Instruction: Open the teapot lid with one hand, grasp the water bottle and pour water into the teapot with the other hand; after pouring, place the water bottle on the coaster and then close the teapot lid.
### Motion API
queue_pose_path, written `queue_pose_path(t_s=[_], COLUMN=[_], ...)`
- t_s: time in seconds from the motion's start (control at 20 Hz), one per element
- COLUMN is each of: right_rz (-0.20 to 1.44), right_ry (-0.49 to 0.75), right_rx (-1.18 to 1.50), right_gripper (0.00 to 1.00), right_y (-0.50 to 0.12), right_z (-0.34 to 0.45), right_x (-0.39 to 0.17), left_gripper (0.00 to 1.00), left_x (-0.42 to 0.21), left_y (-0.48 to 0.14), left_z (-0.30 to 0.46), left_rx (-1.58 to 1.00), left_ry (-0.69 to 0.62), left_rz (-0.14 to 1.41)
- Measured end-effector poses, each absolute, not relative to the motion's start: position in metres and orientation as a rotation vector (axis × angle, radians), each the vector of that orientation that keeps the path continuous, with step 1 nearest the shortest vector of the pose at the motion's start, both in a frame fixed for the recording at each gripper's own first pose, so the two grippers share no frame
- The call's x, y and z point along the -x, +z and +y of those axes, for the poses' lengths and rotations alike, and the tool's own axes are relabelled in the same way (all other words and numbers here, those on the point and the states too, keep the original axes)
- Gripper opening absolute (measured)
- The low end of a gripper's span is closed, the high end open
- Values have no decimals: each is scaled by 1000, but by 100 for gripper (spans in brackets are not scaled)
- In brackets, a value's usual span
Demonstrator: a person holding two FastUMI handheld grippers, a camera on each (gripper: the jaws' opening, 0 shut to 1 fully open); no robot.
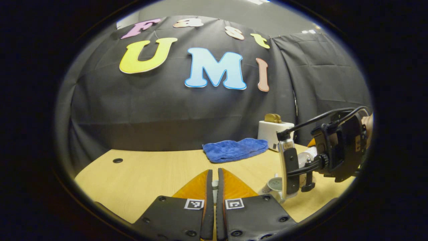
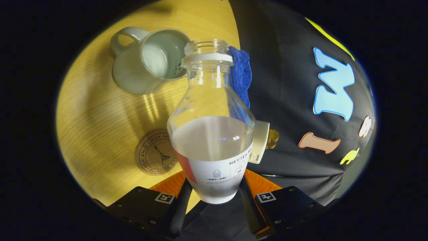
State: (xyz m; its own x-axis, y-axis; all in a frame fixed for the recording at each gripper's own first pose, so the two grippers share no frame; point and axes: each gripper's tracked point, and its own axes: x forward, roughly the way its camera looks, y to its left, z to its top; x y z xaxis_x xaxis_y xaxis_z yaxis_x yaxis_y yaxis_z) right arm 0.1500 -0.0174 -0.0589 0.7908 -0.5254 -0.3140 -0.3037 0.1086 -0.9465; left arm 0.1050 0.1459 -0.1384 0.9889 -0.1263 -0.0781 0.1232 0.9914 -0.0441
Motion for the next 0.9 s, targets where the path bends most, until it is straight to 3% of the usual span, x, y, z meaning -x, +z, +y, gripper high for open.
queue_pose_path(t_s=[0.9], right_rz=[590], right_ry=[-154], right_rx=[1845], right_gripper=[74], right_y=[-22], right_z=[-5], right_x=[-148], left_gripper=[10], left_x=[-112], left_y=[-152], left_z=[155], left_rx=[85], left_ry=[-126], left_rz=[91])
